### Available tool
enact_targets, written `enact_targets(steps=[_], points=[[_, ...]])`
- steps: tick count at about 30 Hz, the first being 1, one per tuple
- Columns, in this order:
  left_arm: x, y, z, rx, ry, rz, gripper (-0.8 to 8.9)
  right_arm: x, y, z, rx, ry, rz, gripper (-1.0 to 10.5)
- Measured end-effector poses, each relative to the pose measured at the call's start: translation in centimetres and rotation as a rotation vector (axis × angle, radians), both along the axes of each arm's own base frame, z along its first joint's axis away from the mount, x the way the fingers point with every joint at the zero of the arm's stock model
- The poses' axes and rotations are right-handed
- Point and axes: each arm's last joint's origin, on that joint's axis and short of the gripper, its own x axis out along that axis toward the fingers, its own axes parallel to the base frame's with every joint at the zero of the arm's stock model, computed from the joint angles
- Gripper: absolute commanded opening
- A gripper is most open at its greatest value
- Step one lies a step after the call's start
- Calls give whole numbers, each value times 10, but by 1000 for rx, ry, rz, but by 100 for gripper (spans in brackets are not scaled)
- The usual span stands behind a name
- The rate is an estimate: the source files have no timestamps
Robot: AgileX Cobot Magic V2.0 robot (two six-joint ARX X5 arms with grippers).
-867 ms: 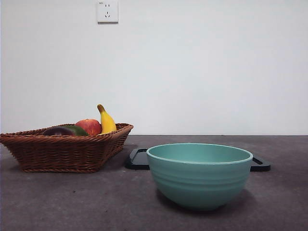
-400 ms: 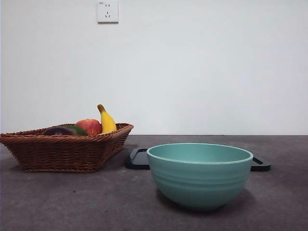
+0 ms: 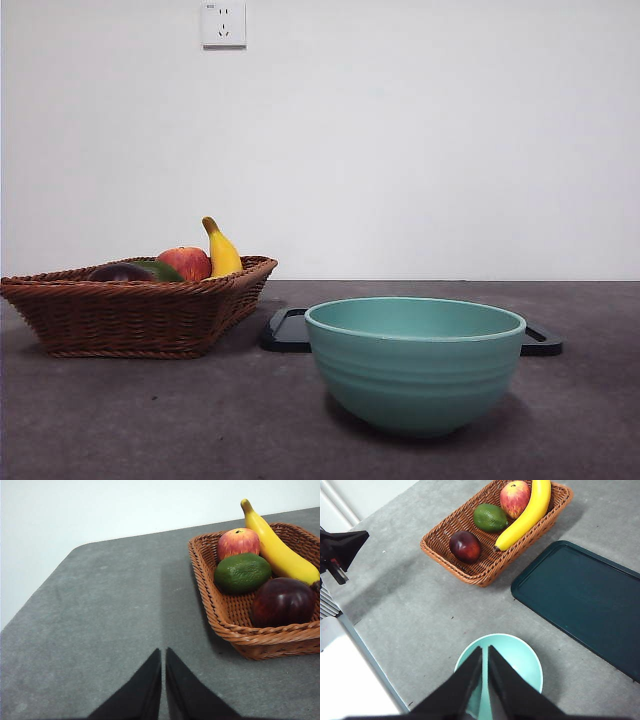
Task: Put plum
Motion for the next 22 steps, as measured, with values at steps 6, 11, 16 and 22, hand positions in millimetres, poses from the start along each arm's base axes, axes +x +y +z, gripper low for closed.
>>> enact_targets(steps=[6,11,16,22], points=[[0,0,0,0,0,0,12,1,-6,2,-32,-66,-25,8],[0,0,0,0,0,0,12,3,-48,0,23,-331,-282,8],[0,0,0,0,0,0,12,-14,-86,-45,30,-523,-566,8],[0,0,0,0,0,0,12,-26,-97,-86,15,-617,-696,8]])
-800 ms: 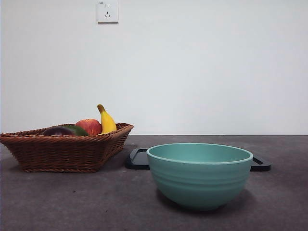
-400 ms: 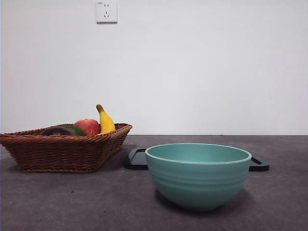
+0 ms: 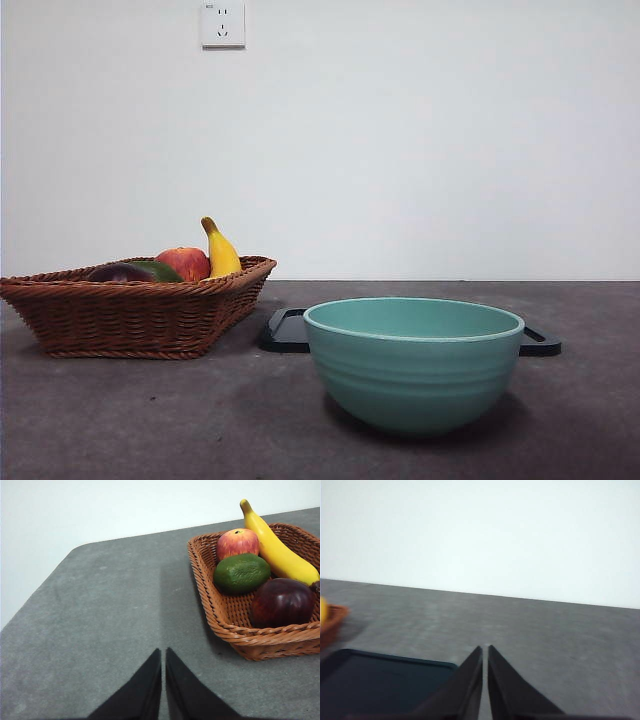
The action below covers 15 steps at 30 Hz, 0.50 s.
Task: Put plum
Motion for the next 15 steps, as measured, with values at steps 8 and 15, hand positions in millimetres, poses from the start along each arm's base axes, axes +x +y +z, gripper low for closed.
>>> enact_targets(steps=[8,15], points=[[0,0,0,0,0,0,12,-5,-3,-48,-2,-39,-89,8],[0,0,0,0,0,0,12,-2,-3,-78,0,-1,-98,8]])
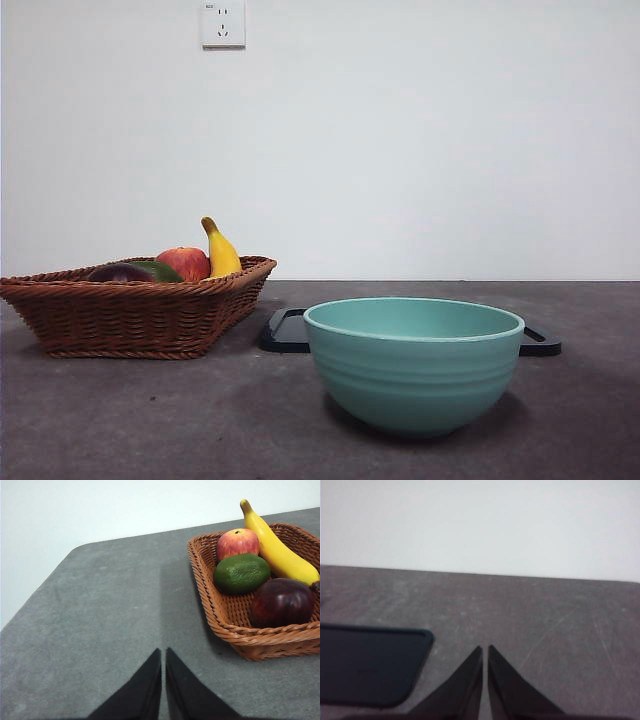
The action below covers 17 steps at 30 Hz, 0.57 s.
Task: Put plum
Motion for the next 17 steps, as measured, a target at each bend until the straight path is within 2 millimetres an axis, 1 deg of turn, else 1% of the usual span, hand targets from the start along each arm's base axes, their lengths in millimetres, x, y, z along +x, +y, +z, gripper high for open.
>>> enact_targets(steps=[3,12,17], points=[[0,0,0,0,0,0,12,1,0,-6,1,12,0,8],[0,0,0,0,0,0,12,-2,0,-19,9,132,0,8],[0,0,0,0,0,0,12,-3,0,-20,10,148,-4,8]])
